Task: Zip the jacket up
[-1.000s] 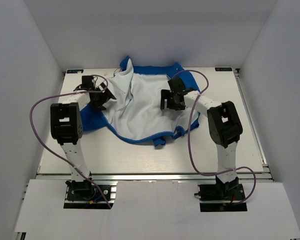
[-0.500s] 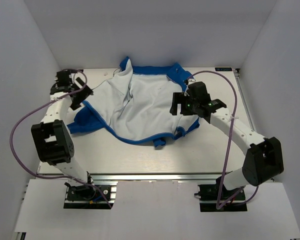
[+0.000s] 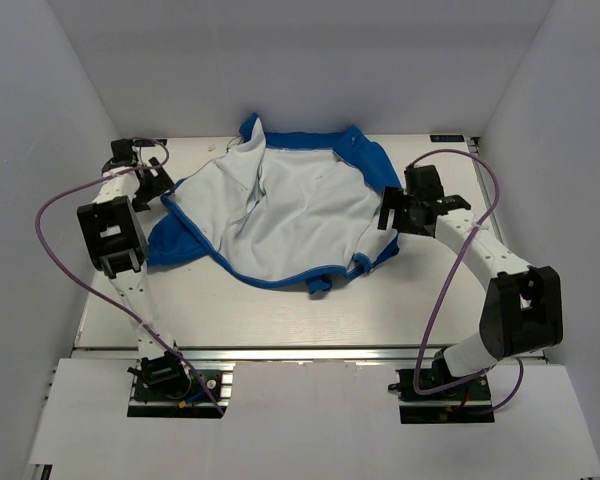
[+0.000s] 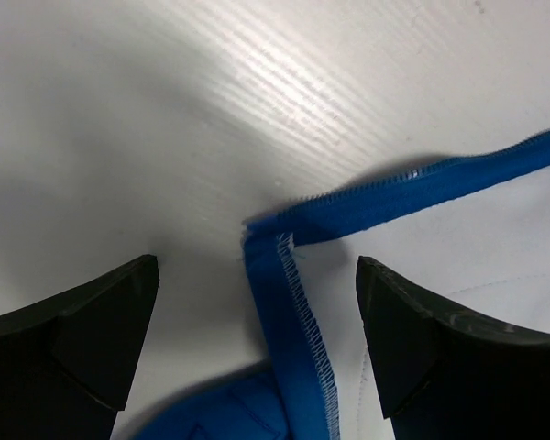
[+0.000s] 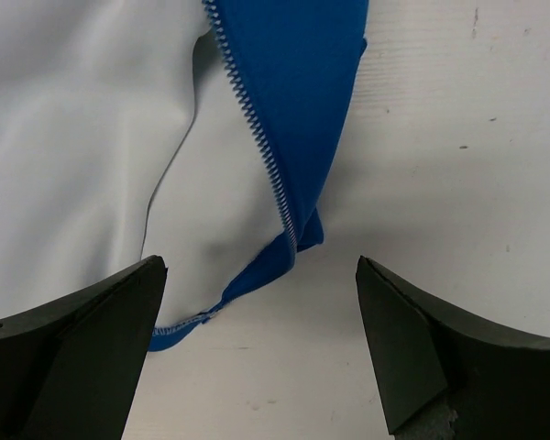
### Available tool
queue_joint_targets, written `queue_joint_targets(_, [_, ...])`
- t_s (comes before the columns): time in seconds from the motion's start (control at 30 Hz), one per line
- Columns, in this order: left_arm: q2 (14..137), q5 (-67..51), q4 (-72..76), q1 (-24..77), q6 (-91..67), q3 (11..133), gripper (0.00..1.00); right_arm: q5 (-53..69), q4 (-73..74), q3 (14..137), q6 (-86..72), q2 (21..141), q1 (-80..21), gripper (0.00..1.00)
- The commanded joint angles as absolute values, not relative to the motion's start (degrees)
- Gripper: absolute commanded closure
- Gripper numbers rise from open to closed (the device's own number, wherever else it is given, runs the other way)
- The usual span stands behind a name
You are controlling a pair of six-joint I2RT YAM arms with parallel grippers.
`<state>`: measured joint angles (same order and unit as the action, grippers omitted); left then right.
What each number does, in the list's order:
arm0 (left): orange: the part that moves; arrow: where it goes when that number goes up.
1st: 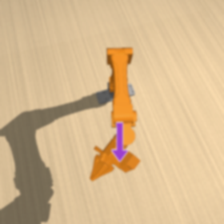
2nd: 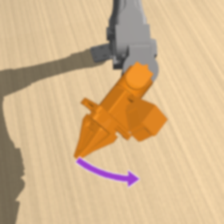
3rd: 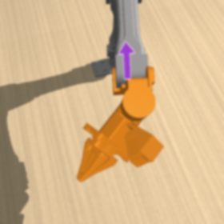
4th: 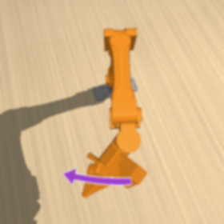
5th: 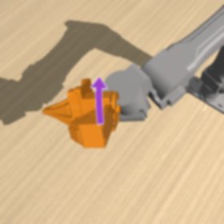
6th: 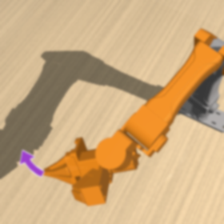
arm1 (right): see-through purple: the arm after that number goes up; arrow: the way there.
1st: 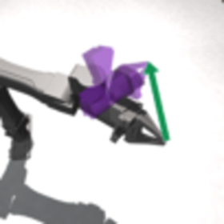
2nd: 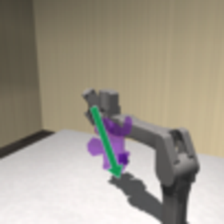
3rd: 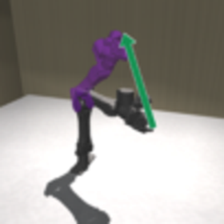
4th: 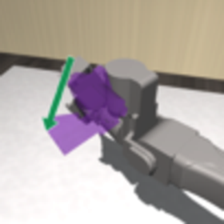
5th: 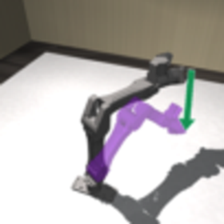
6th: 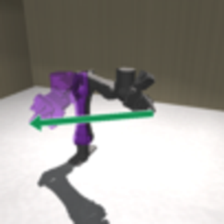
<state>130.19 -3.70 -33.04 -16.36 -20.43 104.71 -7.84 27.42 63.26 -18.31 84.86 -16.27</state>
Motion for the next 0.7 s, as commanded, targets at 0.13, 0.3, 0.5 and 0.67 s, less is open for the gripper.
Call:
queue_joint_targets(0.13, [131.6,-4.4,-33.7,-16.2,-14.7,105.6,0.14,-8.4,27.8,67.8,-16.9,87.3,-13.8,0.11])
queue_joint_targets(0.3, [129.7,-7.1,-31.7,-14.7,-9.3,101.4,0.3,-9.4,28.9,68.1,-15.6,86.6,-13.0,0.11])
queue_joint_targets(0.5, [127.8,8.7,-30.3,-8.6,-4.3,99.1,0.35,-9.5,28.5,66.3,-16.1,84.5,-12.7,0.11])
queue_joint_targets(0.67, [134.1,14.3,-37.5,-8.3,-6.8,107.2,0.63,-10.2,28.3,64.4,-15.8,81.8,-12.5,0.11])
